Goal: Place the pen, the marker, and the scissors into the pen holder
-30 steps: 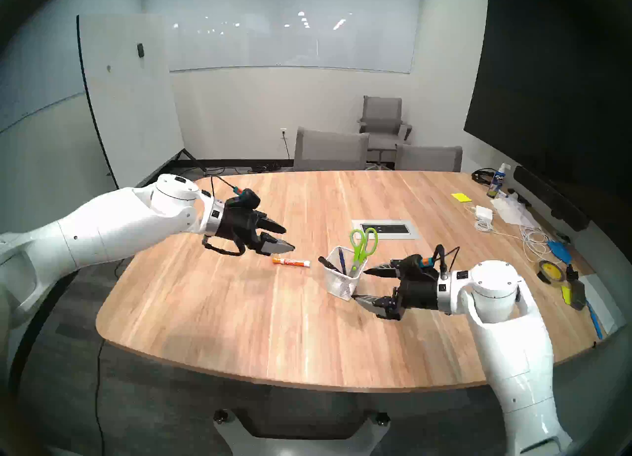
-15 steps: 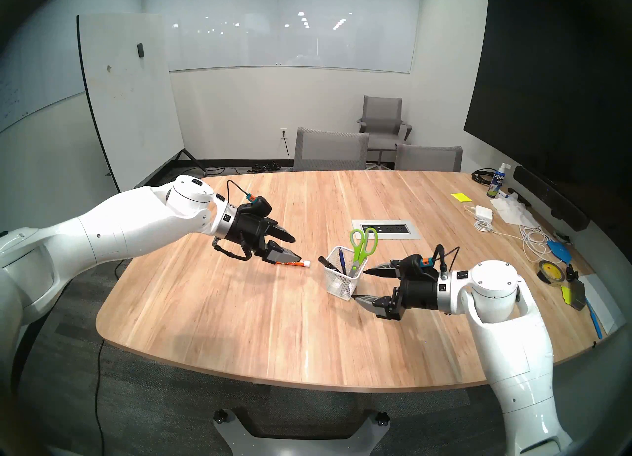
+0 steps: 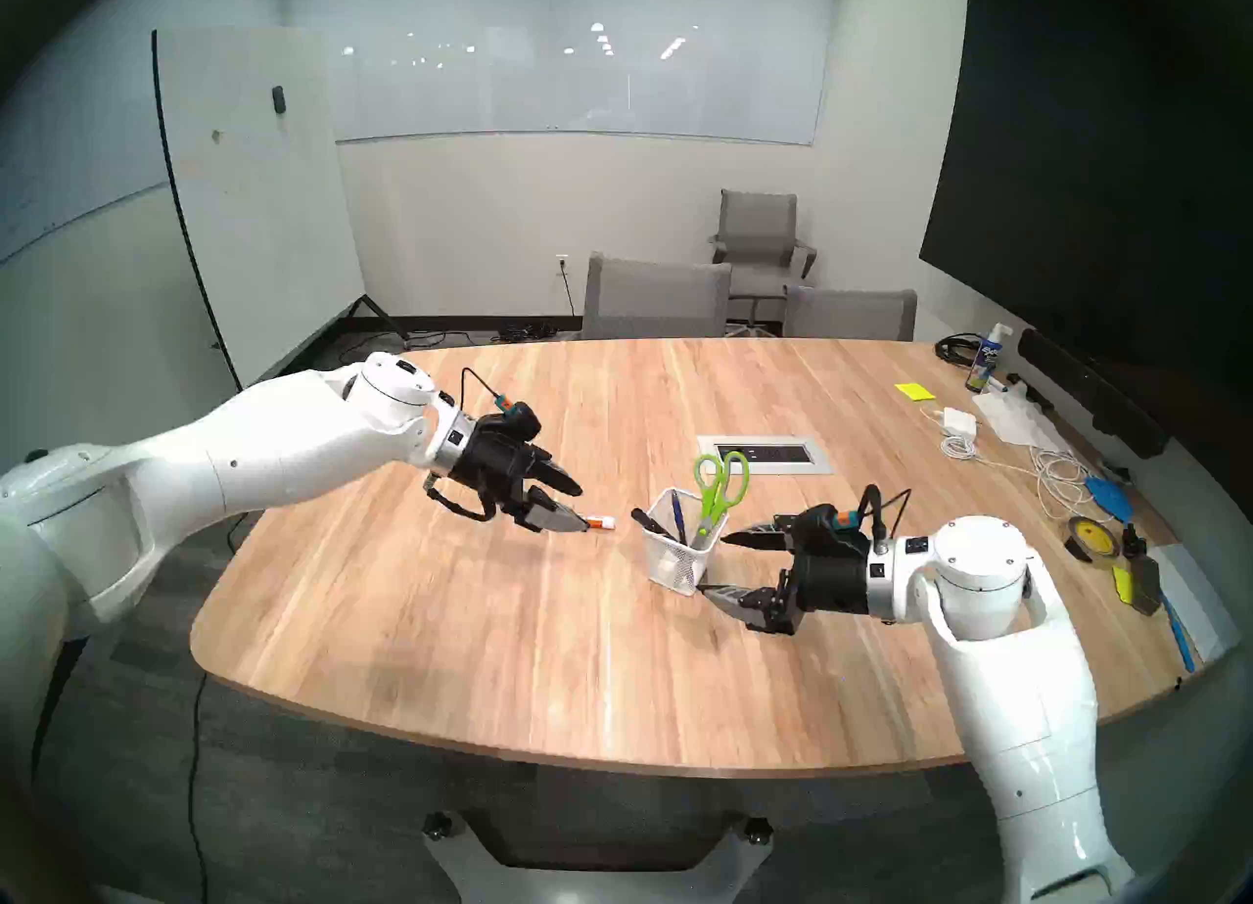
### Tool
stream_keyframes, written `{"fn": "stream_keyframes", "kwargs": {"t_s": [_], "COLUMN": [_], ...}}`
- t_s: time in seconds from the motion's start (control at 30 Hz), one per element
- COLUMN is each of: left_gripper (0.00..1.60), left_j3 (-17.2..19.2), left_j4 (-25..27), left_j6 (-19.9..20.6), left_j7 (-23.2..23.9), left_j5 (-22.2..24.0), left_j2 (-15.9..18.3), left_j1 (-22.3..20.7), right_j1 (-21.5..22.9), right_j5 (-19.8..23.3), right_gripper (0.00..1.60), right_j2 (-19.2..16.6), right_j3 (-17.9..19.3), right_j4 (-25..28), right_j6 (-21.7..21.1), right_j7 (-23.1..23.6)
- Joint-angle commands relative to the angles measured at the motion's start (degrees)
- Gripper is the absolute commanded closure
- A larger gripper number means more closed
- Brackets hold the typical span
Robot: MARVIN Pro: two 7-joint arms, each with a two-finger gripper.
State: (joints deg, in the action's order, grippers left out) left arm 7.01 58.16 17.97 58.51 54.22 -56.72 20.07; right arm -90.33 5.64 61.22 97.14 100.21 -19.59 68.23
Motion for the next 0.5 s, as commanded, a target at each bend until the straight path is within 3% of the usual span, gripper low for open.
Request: {"fn": "stream_keyframes", "kwargs": {"t_s": [0.0,0.47], "left_gripper": [0.00,0.00], "left_j3": [0.3,-2.0], "left_j4": [-4.3,-18.2], "left_j6": [0.1,0.9], "left_j7": [1.6,6.1], "left_j5": [0.0,-3.5], "left_j2": [-5.3,-13.6], "left_j1": [-1.9,-2.8], "right_j1": [0.6,0.6], "right_j5": [0.2,0.2], "right_gripper": [0.00,0.00], "right_j2": [0.1,0.1], "right_j3": [0.1,0.1], "right_j4": [0.8,0.8], "right_j6": [-0.1,-0.1], "right_j7": [0.0,0.1]}}
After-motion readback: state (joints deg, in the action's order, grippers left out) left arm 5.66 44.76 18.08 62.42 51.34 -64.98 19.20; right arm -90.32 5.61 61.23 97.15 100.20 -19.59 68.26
